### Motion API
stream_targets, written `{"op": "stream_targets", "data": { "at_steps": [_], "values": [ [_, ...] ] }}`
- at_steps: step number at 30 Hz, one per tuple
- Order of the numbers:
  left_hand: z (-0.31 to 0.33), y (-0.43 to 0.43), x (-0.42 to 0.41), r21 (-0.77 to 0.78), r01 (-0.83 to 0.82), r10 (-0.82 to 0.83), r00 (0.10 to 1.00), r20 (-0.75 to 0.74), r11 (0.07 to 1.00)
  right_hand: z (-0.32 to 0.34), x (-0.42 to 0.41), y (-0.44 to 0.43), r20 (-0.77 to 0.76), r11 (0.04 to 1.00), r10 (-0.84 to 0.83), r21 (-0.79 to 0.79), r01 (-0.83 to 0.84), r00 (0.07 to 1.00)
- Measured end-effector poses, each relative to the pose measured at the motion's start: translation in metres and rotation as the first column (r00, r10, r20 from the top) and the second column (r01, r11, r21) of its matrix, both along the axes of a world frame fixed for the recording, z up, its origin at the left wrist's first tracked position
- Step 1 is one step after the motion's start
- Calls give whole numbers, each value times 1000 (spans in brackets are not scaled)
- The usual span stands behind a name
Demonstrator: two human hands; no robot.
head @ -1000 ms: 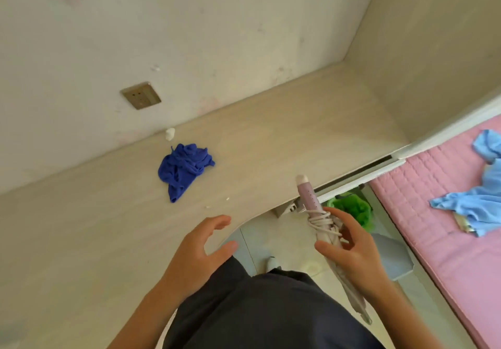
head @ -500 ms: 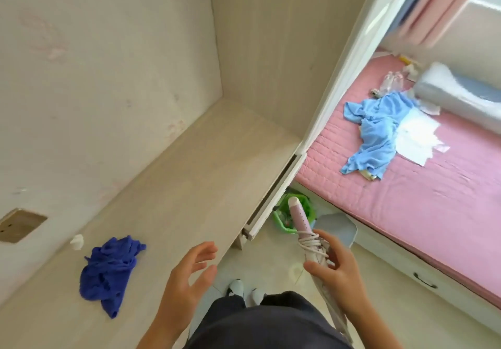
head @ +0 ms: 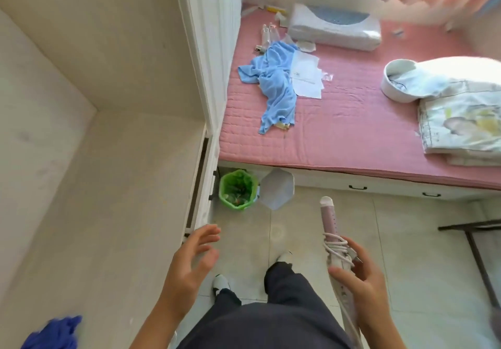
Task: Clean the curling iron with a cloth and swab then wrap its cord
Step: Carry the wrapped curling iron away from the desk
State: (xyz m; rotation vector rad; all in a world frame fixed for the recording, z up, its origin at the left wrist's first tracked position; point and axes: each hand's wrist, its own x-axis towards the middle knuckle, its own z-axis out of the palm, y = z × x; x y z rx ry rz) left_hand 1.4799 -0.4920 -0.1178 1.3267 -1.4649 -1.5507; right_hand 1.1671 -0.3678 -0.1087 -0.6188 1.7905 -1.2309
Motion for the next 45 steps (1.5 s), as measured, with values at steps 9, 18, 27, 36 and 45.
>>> {"op": "stream_targets", "data": {
  "at_steps": [9,18,27,36,45],
  "values": [
    [8,-48,-152,-53,281,-277,958,70,958,3,-115,5,14,975,-198,-101,198,980],
    [18,-54,-356,-102,565,-558,825,87,819,-2,-244,88,12,844,-526,-110,524,850],
    [22,-47,-538,-97,836,-829,548,108,540,-1,-316,163,-5,614,-789,-58,787,615],
    [26,-46,-740,-126,931,-937,349,33,342,11,-440,149,-10,439,-898,-63,896,440],
    [36,7,-921,-164,986,-1000,30,-6,30,35,-530,180,-55,175,-984,-92,980,171]
  ]
}}
